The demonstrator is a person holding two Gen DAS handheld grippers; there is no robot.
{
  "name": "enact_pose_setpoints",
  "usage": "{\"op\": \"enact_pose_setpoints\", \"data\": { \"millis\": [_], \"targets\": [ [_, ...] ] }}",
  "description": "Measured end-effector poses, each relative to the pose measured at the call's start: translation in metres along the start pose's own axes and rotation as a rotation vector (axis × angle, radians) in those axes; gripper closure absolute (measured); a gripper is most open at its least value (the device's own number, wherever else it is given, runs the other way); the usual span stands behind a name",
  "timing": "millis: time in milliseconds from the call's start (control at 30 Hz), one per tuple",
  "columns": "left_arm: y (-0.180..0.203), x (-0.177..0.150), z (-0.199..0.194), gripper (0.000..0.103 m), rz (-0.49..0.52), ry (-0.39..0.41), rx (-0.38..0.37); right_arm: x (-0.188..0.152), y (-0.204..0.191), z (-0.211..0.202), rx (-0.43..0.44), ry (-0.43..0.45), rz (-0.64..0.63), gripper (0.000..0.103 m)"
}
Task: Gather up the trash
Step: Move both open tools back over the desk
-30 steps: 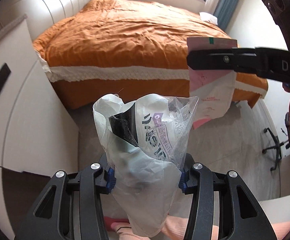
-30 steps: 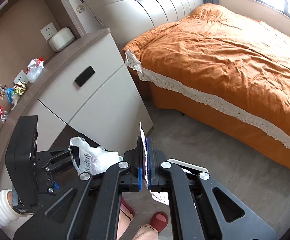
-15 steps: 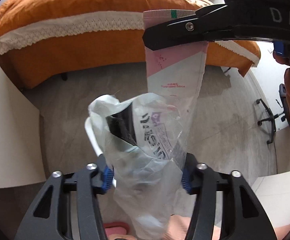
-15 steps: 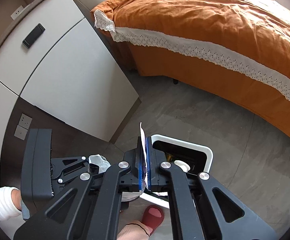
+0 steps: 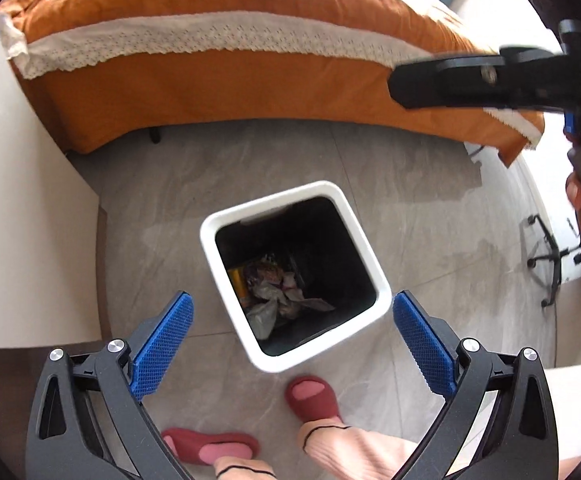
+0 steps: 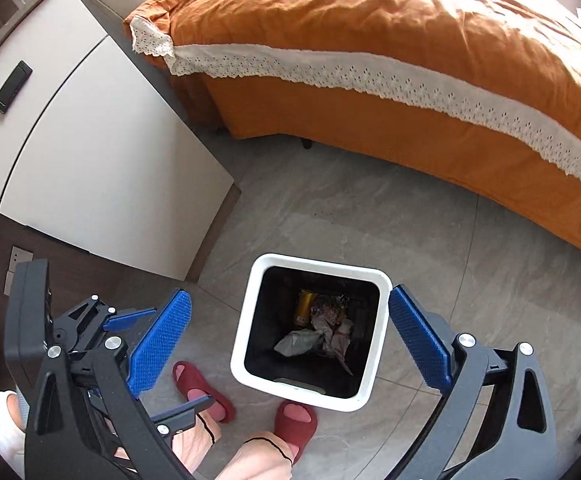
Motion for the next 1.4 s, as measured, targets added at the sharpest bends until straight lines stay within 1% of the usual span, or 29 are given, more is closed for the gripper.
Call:
{"op": "enact_pose_setpoints", "data": {
  "millis": [167,367,533,667,867,1100,1400],
  "targets": [
    [0.0,0.012,-0.051,0.005,-0.044,0.069,0.011,0.017,-0.023,-0.027,-0.001,0.015,-0.017,0.004],
    [-0.009,0.03,-0.13,0.005,-0.099,0.178,0.047,0.042,-0.054,-0.071,0.008,0.058,-0.048,0.004],
    [-0.021,0.039,-0.203,0.005,-0.14,0.265,0.113,0.071,-0.091,-0.106,0.044,0.104,-0.09,0.004],
    [-0.04,0.041,-0.261,0.005,-0.195,0.334,0.157,0.095,-0.128,-0.129,0.081,0.149,-0.146,0.004],
    [-0.071,0.036,-0.33,0.005,-0.252,0.426,0.238,0.133,-0.188,-0.159,0.145,0.224,-0.241,0.004],
    [-0.109,0.029,-0.394,0.005,-0.3,0.508,0.342,0.168,-0.251,-0.178,0.21,0.278,-0.336,0.004],
    [-0.16,0.005,-0.451,0.005,-0.345,0.56,0.436,0.196,-0.331,-0.185,0.279,0.314,-0.453,0.004]
  ]
}}
Point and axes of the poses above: each gripper's, at about its wrist camera, not at the fingertips, and z roughly the way its jaws point, y to its right, x to its top, the point moved 1 cm from there along z, roughly the way its jaws point, and after that the axes turned 5 degrees about -z, right-handed, at the moved point
